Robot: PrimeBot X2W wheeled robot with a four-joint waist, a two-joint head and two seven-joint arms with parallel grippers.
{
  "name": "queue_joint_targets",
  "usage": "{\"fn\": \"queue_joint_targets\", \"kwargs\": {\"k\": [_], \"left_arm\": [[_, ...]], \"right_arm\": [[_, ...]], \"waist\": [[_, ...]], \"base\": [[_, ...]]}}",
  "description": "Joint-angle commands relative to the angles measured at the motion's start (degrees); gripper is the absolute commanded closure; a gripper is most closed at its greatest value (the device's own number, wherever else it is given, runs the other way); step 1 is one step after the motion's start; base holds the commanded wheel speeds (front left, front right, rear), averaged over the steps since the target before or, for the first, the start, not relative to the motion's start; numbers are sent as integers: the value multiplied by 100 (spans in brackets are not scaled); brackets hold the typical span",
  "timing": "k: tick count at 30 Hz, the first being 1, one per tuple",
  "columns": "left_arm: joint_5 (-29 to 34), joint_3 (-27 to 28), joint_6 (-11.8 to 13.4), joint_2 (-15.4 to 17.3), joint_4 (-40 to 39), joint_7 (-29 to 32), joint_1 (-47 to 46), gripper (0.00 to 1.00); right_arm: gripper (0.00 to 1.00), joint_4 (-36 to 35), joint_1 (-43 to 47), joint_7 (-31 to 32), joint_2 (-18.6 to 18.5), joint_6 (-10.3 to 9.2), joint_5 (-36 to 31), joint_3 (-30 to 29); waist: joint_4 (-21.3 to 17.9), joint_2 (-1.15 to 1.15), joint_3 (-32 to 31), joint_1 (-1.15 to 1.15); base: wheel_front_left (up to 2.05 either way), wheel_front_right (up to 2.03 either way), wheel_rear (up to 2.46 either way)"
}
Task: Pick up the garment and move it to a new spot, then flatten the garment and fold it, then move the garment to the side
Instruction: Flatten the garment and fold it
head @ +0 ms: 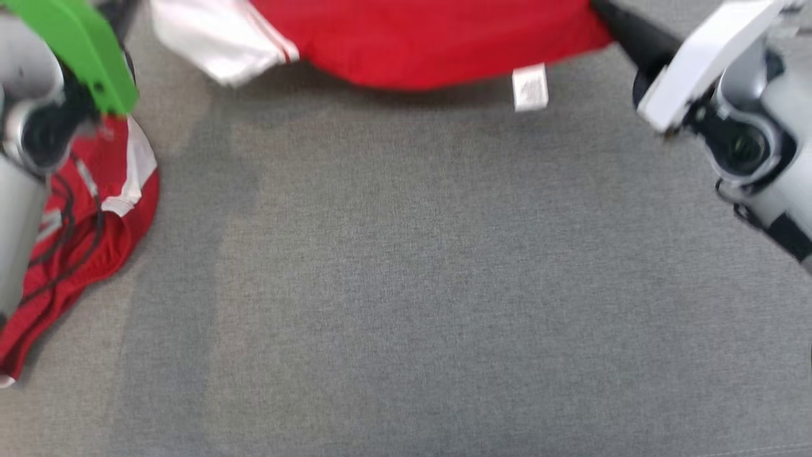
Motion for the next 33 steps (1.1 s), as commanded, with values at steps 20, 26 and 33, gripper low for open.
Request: {"fn": "queue_joint_targets", "kwargs": {"k": [20,26,33], "left_arm": [[-1998,-336,1082,2749,-4862,2425,3625,100],[-2448,-354,1550,3413,-6241,2579,4329,100],[-2717,-290,1730,3935,-7025,2548,4718,100]], "right_arm": [[100,-1638,2302,1017,-1602,5,1184,743],[100,-2188,2720,1347,-2160,5,1490,939],[100,-2680,2967,1261,-2692,5,1619,1074]], "waist": [[-314,0,-1685,0],[-395,0,-1662,0],[-463,0,-1509,0]], "base": [[0,0,0],[0,0,0],[0,0,0]]}}
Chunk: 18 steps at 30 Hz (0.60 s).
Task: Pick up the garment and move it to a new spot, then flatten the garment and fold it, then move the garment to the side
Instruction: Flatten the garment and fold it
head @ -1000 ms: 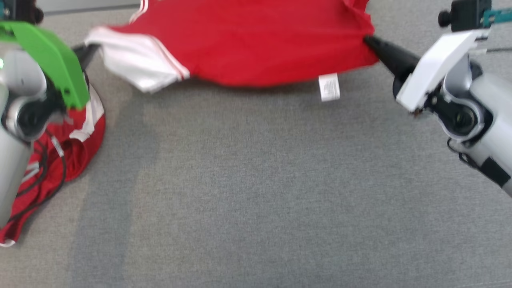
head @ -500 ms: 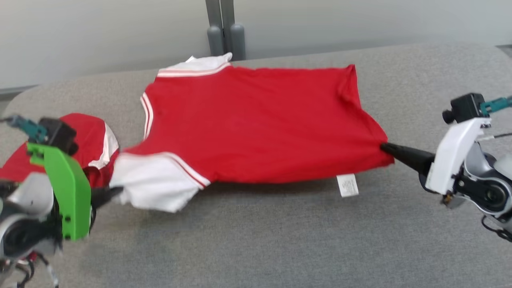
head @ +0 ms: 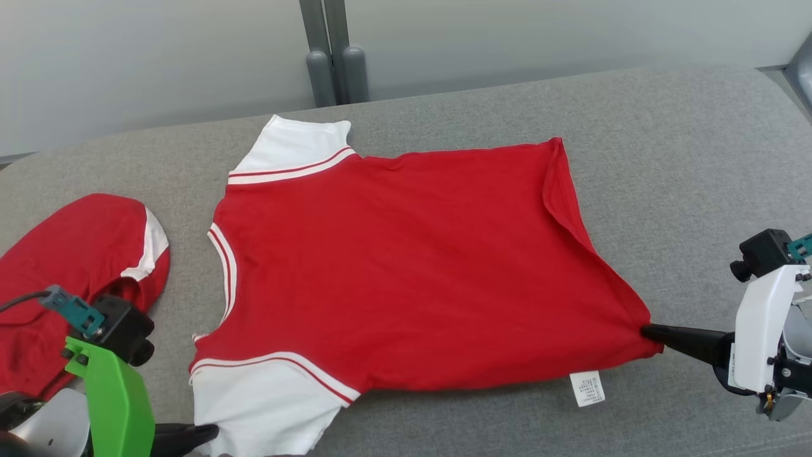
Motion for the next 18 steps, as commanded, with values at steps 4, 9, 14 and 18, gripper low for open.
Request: {"fn": "queue_joint_targets", "kwargs": {"k": [4,9,14,18], "left_arm": [[-116,144,22,210,-101,-61,98,100],[-190,267,-22,229,-2,45,-161,100],[-129,336,-49,44,335,290,-511,100],[-67,307,-59,-214,652,589,-904,100]], "right_arm": [[100,-138,-23,-82,-160,5,56,36],[100,-75,-156,-80,-123,5,167,95],[100,125,-392,-126,84,5,289,120],[100,307,-624,-188,270,5,341,120]], "waist": [[-71,0,162,1],[-111,0,295,1],[-179,0,463,1],[-240,0,627,1]], "base": [[0,0,0],[0,0,0],[0,0,0],[0,0,0]]}}
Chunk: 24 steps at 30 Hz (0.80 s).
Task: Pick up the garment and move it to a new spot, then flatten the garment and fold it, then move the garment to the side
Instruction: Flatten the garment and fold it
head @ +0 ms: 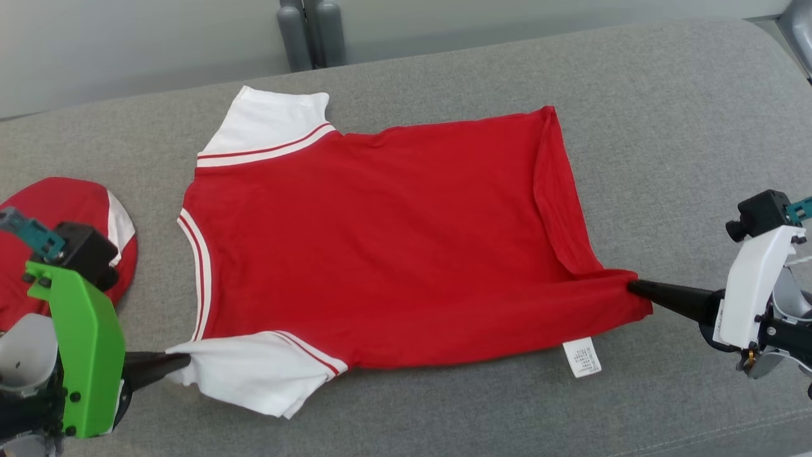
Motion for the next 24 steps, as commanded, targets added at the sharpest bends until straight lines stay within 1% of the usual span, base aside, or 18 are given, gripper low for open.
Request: {"fn": "queue_joint_targets", "kwargs": {"k": [1,7,11,17,24], "left_arm": [[49,-16,-11,-141,136,116,-205,100],[233,-150,-23,-719,793,519,-840,100],[328,-188,-43,-1039,1227,611,-1180,100],[425,-203,-74,-1395,1824,656,-1558,100],[545,-219,-124,-1696,2315,622,-1850,100]], "right_arm": [[100,63,-140,-21,77,5,44,0],[100,338,-480,72,307,5,183,42],[100,571,-657,134,420,5,288,90],[100,857,-843,212,553,5,415,216],[100,1022,-1045,178,677,5,477,282]], "waist": [[-71,0,146,0],[-142,0,397,0],[-171,0,519,0],[-189,0,666,0],[-180,0,813,0]], "base": [[0,0,0],[0,0,0],[0,0,0],[0,0,0],[0,0,0]]}}
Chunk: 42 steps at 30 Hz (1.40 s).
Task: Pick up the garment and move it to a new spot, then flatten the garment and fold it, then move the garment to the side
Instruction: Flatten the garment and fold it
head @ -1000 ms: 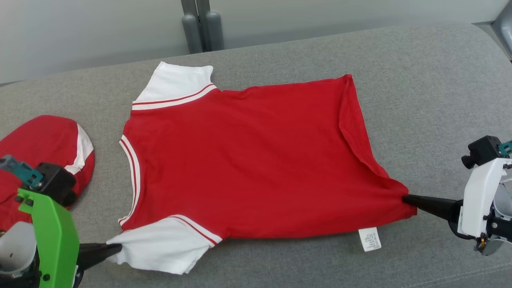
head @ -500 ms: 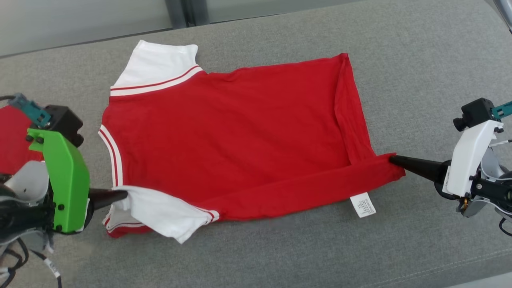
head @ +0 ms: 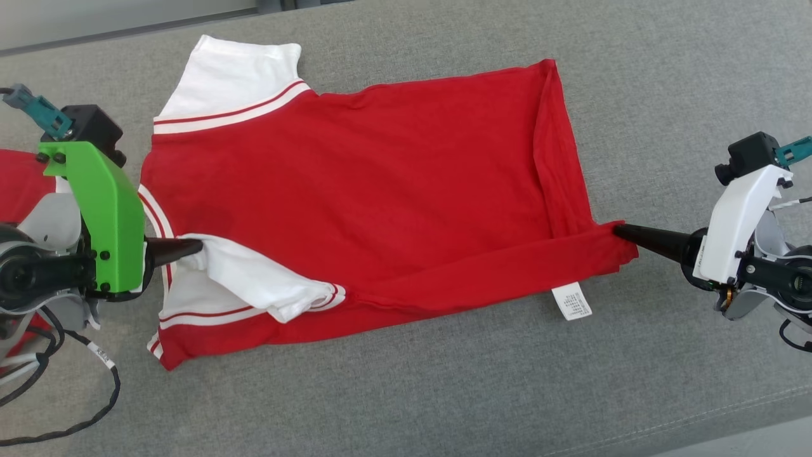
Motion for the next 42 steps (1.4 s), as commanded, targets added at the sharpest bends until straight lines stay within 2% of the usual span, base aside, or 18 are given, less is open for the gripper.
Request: {"fn": "queue_joint_targets", "kwargs": {"k": [1,7,8,9,10,11,15,21,25,28,32,35,38,42], "left_arm": [[94,1,-55,-47,100,-34,-120,100],[205,2,-178,-213,505,-156,-284,100],[217,13,-194,-246,574,-182,-299,100],[218,8,-208,-281,646,-215,-303,97],[231,-4,-222,-299,703,-219,-302,45],[253,-12,-221,-312,784,-258,-301,0],[316,-23,-271,-393,1000,-390,-255,0],[505,96,-490,-380,1129,-936,-84,0],[837,180,-607,-306,1061,-1632,73,0],[1231,228,-608,-238,955,-2328,279,0],[1627,414,-393,-290,788,-3400,637,0],[2000,576,-120,-277,632,-4255,908,0],[2117,817,291,-361,363,-5109,1370,0],[2352,1021,747,-346,-30,-5946,2009,0]], "right_arm": [[100,23,-79,-14,16,5,3,20],[99,126,-224,-84,65,5,69,20],[70,147,-239,-90,78,5,73,29],[45,176,-250,-106,102,5,73,40],[0,199,-256,-117,120,5,74,52],[0,235,-270,-128,142,5,81,68],[0,328,-304,-303,209,5,99,55],[0,290,-105,-942,257,5,60,-114],[0,140,82,-1511,217,5,-58,-269],[0,-4,277,-2213,213,5,-293,-435],[0,-37,538,-3006,196,5,-739,-645],[0,101,780,-3144,294,5,-1148,-1075],[0,354,1210,-3146,705,5,-1965,-2158],[0,208,2013,-3147,1338,5,-3169,-3641]], "waist": [[5,0,42,0],[4,0,86,0],[4,0,89,0],[6,0,91,0],[7,0,90,0],[10,0,83,0],[29,0,0,0],[82,0,-286,0],[120,0,-477,0],[153,0,-601,0],[204,0,-746,0],[214,0,-840,0],[180,0,-938,0],[149,0,-1037,0]], "base": [[0,0,0],[0,0,0],[0,0,0],[0,0,0],[0,0,0],[0,0,0],[0,0,0],[0,0,0],[0,0,0],[0,0,0],[0,0,0],[0,0,0],[0,0,0],[0,0,0]]}}
